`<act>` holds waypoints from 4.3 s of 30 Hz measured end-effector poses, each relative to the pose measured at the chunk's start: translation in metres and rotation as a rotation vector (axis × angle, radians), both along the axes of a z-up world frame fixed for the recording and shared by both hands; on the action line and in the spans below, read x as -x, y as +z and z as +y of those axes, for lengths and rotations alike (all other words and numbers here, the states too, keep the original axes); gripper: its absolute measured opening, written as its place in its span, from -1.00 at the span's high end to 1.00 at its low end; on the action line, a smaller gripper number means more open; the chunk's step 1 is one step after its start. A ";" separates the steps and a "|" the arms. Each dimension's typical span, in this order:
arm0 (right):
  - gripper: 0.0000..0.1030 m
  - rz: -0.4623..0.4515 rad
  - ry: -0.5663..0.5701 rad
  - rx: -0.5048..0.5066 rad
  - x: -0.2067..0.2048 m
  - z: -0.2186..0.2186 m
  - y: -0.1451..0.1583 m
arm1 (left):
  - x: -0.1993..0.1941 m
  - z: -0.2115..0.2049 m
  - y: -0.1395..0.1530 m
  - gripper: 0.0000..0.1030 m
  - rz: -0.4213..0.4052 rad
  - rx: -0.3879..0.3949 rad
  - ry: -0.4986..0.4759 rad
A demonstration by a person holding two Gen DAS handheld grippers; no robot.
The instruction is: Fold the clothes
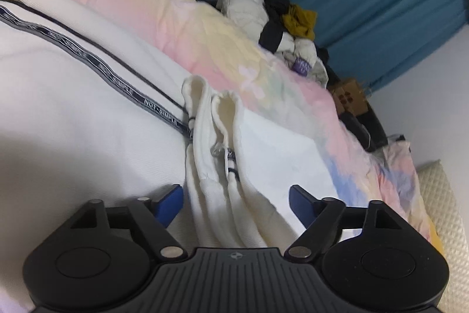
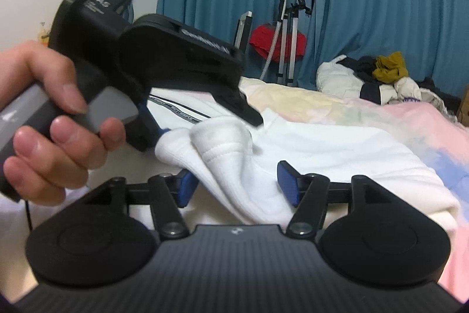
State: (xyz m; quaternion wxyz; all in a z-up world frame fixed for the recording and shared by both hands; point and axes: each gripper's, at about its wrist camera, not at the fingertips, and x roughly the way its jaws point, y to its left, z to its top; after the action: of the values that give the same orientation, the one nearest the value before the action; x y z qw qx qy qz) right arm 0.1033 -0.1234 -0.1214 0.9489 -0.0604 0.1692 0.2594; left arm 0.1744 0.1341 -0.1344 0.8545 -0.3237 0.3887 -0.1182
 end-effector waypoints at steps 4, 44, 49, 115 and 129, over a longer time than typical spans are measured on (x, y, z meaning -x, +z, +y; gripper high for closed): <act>-0.20 0.035 0.030 0.029 0.010 -0.001 0.011 | 0.011 0.003 0.007 -0.63 -0.003 0.005 0.013; -0.67 0.212 -0.352 0.046 -0.071 -0.144 -0.009 | 0.009 -0.025 -0.011 0.17 0.011 -0.133 -0.014; -0.68 0.195 -0.373 0.054 -0.070 -0.145 -0.011 | 0.016 -0.023 -0.002 0.60 -0.020 -0.133 -0.005; 0.28 0.279 -0.227 -0.152 -0.066 -0.130 -0.013 | 0.162 0.183 0.022 -0.97 0.199 0.143 0.685; 0.27 0.266 -0.244 -0.125 -0.063 -0.125 -0.012 | 0.145 0.243 -0.006 -0.71 0.075 0.241 0.878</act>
State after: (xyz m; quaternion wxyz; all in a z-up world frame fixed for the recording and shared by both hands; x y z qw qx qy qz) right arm 0.1665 -0.2482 -0.1332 0.9444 0.0543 0.2830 0.1580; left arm 0.0294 0.3771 -0.1405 0.7653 -0.5588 0.2290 0.2226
